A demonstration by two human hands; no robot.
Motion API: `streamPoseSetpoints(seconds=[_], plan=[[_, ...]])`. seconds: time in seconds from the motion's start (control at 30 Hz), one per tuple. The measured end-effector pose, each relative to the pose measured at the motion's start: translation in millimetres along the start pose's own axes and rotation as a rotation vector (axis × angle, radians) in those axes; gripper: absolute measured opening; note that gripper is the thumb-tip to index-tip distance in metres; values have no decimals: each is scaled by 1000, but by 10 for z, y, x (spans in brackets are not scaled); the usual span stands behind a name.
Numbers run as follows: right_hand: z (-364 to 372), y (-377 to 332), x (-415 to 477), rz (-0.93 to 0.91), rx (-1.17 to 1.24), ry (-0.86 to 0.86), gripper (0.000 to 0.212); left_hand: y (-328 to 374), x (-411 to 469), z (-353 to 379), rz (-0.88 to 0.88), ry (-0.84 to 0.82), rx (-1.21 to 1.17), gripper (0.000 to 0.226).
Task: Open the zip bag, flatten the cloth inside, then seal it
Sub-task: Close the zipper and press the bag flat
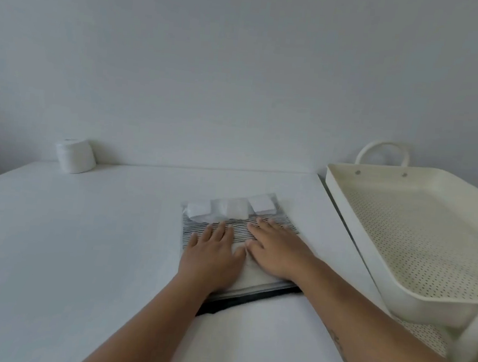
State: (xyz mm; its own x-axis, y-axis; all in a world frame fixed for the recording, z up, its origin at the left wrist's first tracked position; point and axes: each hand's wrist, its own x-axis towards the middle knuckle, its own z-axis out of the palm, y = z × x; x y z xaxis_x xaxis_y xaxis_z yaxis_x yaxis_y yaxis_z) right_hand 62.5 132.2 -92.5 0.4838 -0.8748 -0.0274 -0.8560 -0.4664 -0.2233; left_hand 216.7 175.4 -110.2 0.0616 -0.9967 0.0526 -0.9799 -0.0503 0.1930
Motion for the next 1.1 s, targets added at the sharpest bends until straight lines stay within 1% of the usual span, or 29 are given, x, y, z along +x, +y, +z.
streamPoseSetpoints(seconds=[0.1,0.17,0.3,0.43,0.5,0.57,0.7,0.8,0.9,1.03,1.07,1.1], plan=[[31,91,12,82,-43,-15,68,-68,83,-33,15,-7,33,76],[50,140,-9,145,-55,9,74,-101,155,-81,50,-24,44,77],[105,142,-25,217,-57,78,75,-134,259,-159,137,-54,70,73],[2,136,-37,180,-42,127,67,-57,217,-247,174,21,112,66],[-97,110,-89,146,-57,156,59,-63,165,-312,231,38,77,56],[-179,32,-165,92,-76,144,49,-102,82,-382,260,37,26,54],[-301,-176,-369,49,-36,64,41,-147,-124,-497,215,25,-67,55],[-337,-253,-511,46,1,76,29,-142,-324,-478,199,-2,-80,55],[-310,-296,-640,44,30,95,31,-114,-489,-439,210,2,-79,57],[-257,-318,-803,34,57,115,37,-41,-663,-424,193,-26,-182,65],[-255,-311,-839,36,87,101,38,-23,-707,-422,198,-40,-206,59],[-252,-293,-871,39,126,82,39,-8,-744,-418,226,-46,-215,46]])
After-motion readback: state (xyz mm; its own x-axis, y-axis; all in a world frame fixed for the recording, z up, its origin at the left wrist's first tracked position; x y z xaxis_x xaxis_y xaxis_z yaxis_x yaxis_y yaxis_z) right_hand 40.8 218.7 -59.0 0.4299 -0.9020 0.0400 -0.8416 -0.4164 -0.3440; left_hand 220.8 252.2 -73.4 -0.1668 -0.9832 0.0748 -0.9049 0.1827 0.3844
